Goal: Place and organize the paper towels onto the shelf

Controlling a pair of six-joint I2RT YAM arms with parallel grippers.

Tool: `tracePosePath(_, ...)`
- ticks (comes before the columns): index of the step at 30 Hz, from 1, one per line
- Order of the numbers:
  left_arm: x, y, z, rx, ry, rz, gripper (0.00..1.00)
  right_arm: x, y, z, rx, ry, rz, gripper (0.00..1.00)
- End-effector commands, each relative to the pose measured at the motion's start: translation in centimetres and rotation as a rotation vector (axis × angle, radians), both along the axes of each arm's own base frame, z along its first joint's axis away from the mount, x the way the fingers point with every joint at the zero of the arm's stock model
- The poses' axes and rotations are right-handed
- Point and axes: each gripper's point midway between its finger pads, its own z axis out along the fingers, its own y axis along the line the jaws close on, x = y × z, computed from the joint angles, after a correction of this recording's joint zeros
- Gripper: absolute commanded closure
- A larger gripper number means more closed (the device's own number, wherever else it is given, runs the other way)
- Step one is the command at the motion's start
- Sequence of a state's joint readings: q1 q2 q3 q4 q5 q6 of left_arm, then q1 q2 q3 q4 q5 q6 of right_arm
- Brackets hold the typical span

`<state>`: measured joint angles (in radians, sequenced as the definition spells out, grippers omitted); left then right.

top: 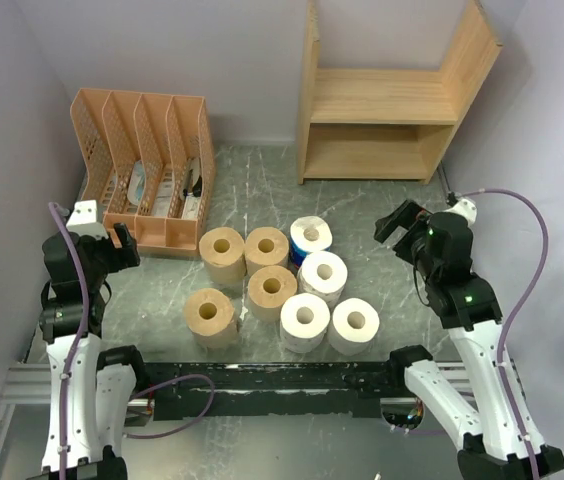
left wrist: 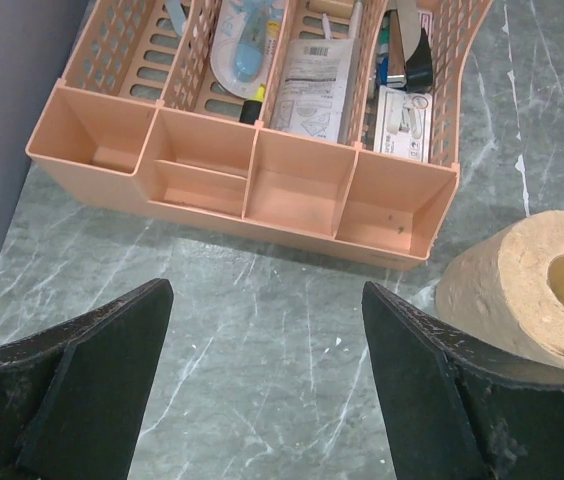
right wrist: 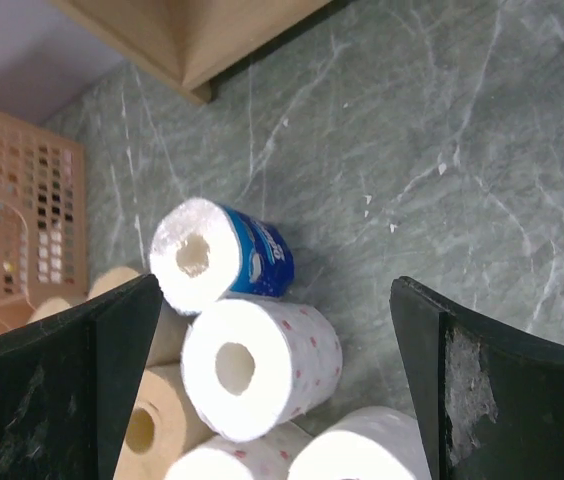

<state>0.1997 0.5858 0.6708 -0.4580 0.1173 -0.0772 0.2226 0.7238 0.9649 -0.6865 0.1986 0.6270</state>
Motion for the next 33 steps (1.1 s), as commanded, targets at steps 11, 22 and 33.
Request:
tracePosePath(11,-0.2,0.4,1.9,0.023,-0.060,-0.004,0.12,1.2,2.6,2.3,-0.123,-0.208,0.248,0.00)
tracePosePath(22,-0.6,2.1,4.0,0.039,-0.091,0.067,0.23,2.3,4.3,3.5,-0.139,-0.227,0.352,0.03)
tracePosePath(33,-1.0,3.4,6.1,0.130,-0.110,0.110,0.27,-1.7,20.6,-4.8,-1.006,0.106,1.013,0.23)
